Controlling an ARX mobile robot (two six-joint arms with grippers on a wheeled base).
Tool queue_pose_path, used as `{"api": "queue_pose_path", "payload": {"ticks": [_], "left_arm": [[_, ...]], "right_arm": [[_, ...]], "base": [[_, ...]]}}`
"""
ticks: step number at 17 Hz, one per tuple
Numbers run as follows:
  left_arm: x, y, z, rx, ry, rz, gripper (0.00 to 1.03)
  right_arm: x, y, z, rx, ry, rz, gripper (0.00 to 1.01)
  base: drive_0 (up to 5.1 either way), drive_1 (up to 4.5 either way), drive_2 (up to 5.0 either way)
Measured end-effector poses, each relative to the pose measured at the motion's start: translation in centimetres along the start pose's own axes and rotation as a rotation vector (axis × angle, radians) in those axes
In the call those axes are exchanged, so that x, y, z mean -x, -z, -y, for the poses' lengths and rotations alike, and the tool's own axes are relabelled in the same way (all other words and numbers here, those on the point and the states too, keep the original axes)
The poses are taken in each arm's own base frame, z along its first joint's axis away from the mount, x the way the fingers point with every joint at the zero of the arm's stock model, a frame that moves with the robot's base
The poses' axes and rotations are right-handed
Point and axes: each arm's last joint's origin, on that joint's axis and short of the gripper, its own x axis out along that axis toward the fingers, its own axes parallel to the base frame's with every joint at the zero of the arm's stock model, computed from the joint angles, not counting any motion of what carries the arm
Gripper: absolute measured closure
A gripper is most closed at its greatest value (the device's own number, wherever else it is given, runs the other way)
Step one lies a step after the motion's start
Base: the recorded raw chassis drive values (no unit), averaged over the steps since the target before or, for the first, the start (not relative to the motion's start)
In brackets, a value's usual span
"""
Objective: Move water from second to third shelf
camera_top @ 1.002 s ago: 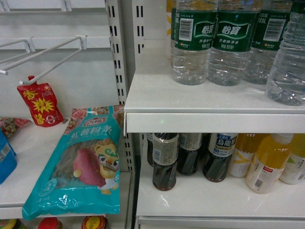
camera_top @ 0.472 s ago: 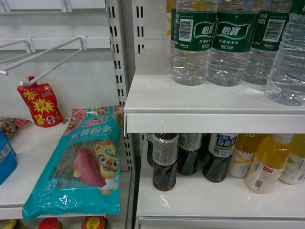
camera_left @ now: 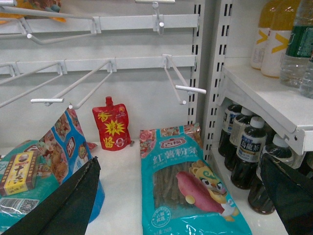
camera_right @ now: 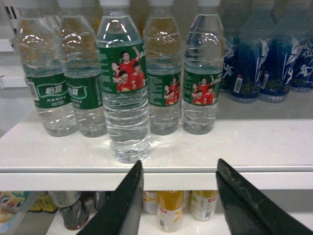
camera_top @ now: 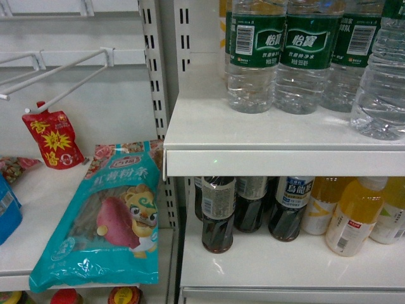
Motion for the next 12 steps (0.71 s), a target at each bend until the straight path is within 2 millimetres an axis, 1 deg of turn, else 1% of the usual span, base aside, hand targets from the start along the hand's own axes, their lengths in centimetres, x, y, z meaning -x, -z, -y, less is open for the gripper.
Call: {"api": "queue_pose_path", "payload": {"ticks": [2,3,4,5,6,7,8,10,12], "left_arm": [[0.0,0.0,0.0,0.0,-0.001,0.0,0.05],[0.0,0.0,0.0,0.0,-0.001,0.0,0.05],[0.0,0.0,0.0,0.0,-0.001,0.0,0.05],[0.0,0.0,0.0,0.0,-0.001,0.0,0.05],[0.0,0.0,0.0,0.0,-0.001,0.0,0.05],[0.0,0.0,0.0,0.0,-0.001,0.0,0.05],[0.0,0.0,0.0,0.0,0.0,0.0,0.05],[0.0,0.0,0.0,0.0,-0.001,0.0,0.05],[0.0,0.0,0.0,0.0,0.0,0.0,0.05]], "right_arm": [[1.2,1.3,-0.1,0.003,-0.016,0.051,0.75],[1.4,1.9,-0.1,0.003,-0.016,0.059,0.88],[1.3,3.0,0.0,0.003,-0.016,0.038,1.0],[1.3,3.9,0.0,0.007,-0.016,0.024,0.99],[1.8,4.4,0.0,0.007,-0.015,0.006,0.99],[2.4,4.9,0.0,0.007,-0.016,0.032,0.99],[2.5,4.8,0.0,0.007,-0.016,0.054,0.99],[2.4,5.7,0.0,0.007,-0.016,0.034,0.99],[2.4,6.2,0.0,0.007,-0.016,0.039,0.99]], "base": [[0.0,0.0,0.0],[0.0,0.0,0.0],[0.0,0.0,0.0],[0.0,0.0,0.0],[0.0,0.0,0.0],[0.0,0.0,0.0],[0.0,0.0,0.0],[0.0,0.0,0.0],[0.0,0.0,0.0]]}}
